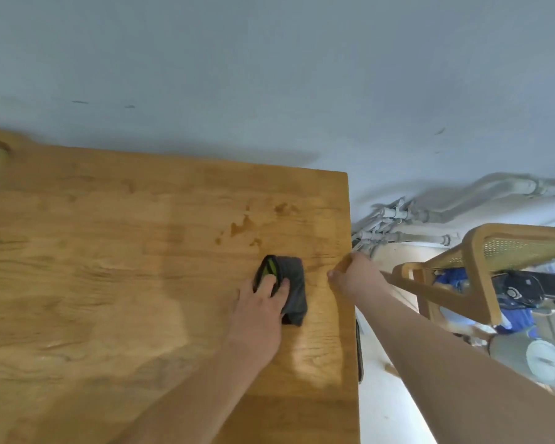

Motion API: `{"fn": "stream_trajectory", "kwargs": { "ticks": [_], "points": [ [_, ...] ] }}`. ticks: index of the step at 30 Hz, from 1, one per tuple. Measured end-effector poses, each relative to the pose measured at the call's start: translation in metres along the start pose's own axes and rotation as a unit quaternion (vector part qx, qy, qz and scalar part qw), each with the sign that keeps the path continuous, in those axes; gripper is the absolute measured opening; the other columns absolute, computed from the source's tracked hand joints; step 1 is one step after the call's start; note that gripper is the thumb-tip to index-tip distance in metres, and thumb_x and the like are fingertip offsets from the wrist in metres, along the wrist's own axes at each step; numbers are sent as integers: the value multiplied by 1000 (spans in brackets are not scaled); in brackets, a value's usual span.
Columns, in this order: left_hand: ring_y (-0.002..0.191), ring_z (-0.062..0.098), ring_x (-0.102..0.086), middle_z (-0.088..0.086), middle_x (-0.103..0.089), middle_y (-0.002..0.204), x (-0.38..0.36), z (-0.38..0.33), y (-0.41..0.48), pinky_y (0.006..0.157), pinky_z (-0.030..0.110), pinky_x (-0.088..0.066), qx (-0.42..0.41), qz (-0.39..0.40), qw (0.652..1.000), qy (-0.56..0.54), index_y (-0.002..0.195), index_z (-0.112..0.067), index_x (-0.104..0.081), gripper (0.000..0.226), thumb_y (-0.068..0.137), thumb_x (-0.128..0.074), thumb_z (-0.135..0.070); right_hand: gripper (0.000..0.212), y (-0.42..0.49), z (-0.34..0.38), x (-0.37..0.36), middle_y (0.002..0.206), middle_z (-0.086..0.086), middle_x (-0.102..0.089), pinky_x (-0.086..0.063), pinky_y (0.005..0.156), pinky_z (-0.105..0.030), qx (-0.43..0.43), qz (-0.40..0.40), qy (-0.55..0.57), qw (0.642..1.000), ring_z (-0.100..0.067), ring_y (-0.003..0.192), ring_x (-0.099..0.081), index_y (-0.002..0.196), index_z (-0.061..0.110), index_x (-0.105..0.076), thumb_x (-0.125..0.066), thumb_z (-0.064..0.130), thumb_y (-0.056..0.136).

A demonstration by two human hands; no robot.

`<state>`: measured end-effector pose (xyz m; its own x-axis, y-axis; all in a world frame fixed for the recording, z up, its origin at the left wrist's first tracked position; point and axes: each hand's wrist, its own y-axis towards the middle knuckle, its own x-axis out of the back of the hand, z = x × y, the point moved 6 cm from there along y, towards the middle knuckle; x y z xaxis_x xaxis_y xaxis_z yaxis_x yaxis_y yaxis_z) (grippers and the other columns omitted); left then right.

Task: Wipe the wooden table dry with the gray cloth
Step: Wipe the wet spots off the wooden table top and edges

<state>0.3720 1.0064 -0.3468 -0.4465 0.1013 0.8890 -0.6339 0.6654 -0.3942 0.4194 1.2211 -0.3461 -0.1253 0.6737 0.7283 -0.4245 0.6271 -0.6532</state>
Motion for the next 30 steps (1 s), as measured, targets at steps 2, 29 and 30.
{"fn": "stream_trajectory", "kwargs": {
  "ticks": [2,29,30],
  "points": [
    [129,32,-28,-4,-20,157,-5,-14,7,109,44,-36,-137,36,989,41,161,-35,-14,66,105,-49,-28,56,6,4,4,125,-7,-67,-57,91,-46,-9,-9,-48,999,-30,111,-66,134,20,-50,-74,43,89],
    [125,24,-38,-8,-36,151,22,47,35,100,40,-48,-129,-65,989,-14,156,-35,-35,57,102,-53,-39,134,46,60,27,159,-18,-34,-49,105,-58,2,-46,-78,996,-39,142,-43,162,13,-6,-90,55,68],
    [127,24,-38,-8,-36,151,20,50,28,100,40,-47,-182,-47,982,-2,155,-36,-35,57,102,-54,-39,134,49,63,24,159,-19,-35,-50,105,-58,-2,-40,-100,994,-39,141,-43,162,10,-6,-90,56,68]
  ]
}}
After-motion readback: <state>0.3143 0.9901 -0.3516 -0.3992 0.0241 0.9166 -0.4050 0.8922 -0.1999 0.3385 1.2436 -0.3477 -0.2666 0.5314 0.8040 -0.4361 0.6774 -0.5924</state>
